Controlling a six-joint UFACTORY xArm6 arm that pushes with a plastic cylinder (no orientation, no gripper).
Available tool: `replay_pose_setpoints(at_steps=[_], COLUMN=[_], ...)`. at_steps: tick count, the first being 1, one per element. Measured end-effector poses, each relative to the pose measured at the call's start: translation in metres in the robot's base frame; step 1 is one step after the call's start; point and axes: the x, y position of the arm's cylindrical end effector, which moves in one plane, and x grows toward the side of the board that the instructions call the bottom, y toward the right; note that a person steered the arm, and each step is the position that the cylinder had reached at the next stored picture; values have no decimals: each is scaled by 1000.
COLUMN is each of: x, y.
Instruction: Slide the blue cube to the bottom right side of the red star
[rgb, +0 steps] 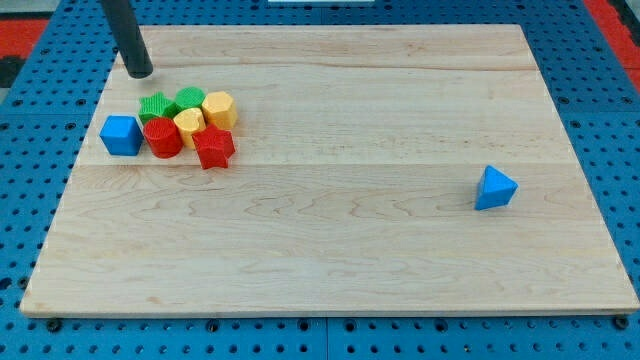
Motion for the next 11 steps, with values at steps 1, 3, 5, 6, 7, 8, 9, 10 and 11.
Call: replay_pose_setpoints(at_steps=[1,3,5,6,7,8,9,10,11], x=[8,47,54,102,155,188,212,210,211], y=[3,52,-8,-16,14,15,36,86,99])
